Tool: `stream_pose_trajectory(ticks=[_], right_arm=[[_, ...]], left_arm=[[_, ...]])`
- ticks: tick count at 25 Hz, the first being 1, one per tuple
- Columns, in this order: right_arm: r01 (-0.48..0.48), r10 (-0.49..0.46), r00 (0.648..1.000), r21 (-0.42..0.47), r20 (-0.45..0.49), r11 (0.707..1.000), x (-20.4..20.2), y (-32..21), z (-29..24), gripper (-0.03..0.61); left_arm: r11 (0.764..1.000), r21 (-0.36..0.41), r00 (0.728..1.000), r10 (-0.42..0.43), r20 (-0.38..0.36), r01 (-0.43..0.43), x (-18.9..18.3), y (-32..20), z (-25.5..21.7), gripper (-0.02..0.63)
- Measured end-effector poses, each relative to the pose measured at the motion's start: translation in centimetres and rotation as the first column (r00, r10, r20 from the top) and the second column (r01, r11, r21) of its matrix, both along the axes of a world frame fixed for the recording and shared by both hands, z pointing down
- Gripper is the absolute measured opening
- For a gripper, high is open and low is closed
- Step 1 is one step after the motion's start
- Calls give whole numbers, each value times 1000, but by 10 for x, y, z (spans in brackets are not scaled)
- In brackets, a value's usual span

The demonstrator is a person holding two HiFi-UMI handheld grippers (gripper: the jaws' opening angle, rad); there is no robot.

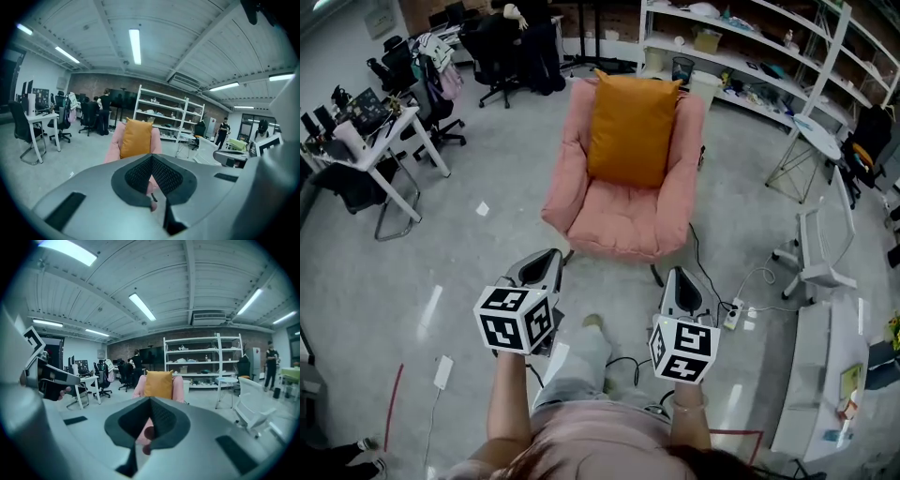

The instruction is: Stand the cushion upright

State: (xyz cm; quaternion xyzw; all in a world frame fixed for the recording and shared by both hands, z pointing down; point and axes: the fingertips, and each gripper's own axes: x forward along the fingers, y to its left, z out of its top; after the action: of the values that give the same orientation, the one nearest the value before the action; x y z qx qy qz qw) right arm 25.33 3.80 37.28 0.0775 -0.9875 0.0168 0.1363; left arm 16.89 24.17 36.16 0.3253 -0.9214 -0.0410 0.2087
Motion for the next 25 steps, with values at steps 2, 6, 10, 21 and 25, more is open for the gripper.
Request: stream_pose_trajectory(ticks=[2, 6, 10, 21, 25], right_arm=[[-8, 8, 1000, 2, -2, 1000, 14, 1, 2, 17], [-23, 23, 1000, 20, -5, 1000, 43, 7, 4, 17], [-24, 24, 1000, 28, -13, 999, 71, 13, 8, 17], [13, -14, 1000, 38, 16, 999, 111, 33, 10, 17], [-18, 17, 999, 23, 43, 1000, 116, 20, 6, 17]], left_arm=[[1000, 8, 1000, 20, 6, -20, 12, -3, 0, -2], [998, 41, 998, 54, 15, -55, 38, -6, -1, -2], [996, 83, 997, 15, 77, -21, 63, 0, -10, -2], [989, 132, 994, 56, 91, -68, 104, 12, -18, -3], [993, 87, 993, 70, 90, -78, 106, 5, -16, -3]])
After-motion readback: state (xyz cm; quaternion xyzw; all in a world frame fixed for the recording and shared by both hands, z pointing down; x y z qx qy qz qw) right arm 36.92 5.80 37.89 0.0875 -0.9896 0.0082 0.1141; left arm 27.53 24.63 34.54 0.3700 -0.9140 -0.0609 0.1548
